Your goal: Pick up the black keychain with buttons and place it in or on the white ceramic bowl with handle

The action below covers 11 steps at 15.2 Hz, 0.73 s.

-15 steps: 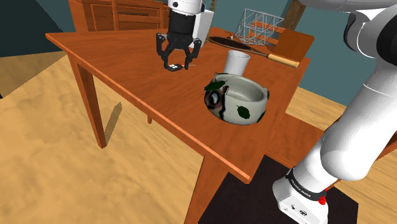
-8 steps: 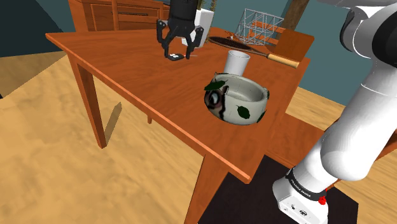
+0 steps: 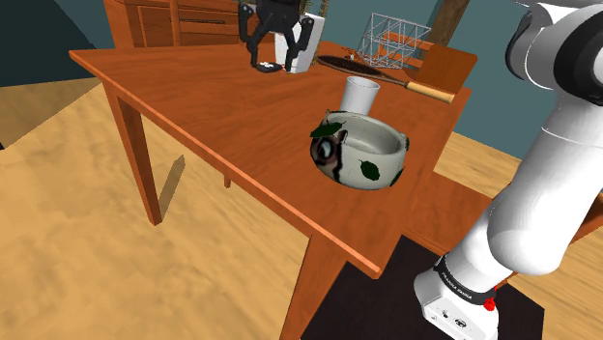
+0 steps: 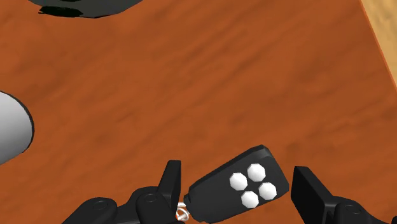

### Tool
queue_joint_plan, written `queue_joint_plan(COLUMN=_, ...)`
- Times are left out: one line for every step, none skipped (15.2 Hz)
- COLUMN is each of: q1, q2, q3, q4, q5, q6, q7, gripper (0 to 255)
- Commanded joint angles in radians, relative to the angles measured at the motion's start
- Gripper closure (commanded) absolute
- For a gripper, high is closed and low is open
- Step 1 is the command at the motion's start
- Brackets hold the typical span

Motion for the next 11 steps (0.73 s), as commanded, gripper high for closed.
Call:
queue_joint_plan(q1=0.006, q2=0.015, q3=0.001, q4=0.048, q5=-0.007, q6=-0.034, q7=0.002, gripper=255)
queue_joint_plan(q1=0.009, q2=0.024, q3=0.002, q4=0.074, q5=-0.011, q6=-0.052, q7=0.003, gripper=255)
queue_joint_plan(q1=0.014, q2=0.033, q3=0.003, q4=0.1, q5=-0.016, q6=-0.07, q7=0.005, gripper=255)
queue_joint_plan(q1=0.018, q2=0.044, q3=0.004, q4=0.128, q5=-0.021, q6=-0.089, q7=0.007, gripper=255)
queue_joint_plan(q1=0.023, q2=0.054, q3=0.005, q4=0.157, q5=-0.026, q6=-0.108, q7=0.009, gripper=255)
queue_joint_plan(q1=0.029, q2=0.066, q3=0.006, q4=0.188, q5=-0.032, q6=-0.128, q7=0.01, gripper=255)
queue_joint_plan(q1=0.035, q2=0.079, q3=0.007, q4=0.221, q5=-0.039, q6=-0.149, q7=0.012, gripper=255)
queue_joint_plan(q1=0.043, q2=0.093, q3=0.008, q4=0.255, q5=-0.046, q6=-0.17, q7=0.014, gripper=255)
queue_joint_plan(q1=0.051, q2=0.108, q3=0.009, q4=0.292, q5=-0.054, q6=-0.193, q7=0.016, gripper=255)
queue_joint_plan(q1=0.06, q2=0.125, q3=0.009, q4=0.331, q5=-0.063, q6=-0.217, q7=0.018, gripper=255)
queue_joint_plan(q1=0.068, q2=0.138, q3=0.01, q4=0.362, q5=-0.069, q6=-0.235, q7=0.019, gripper=255)
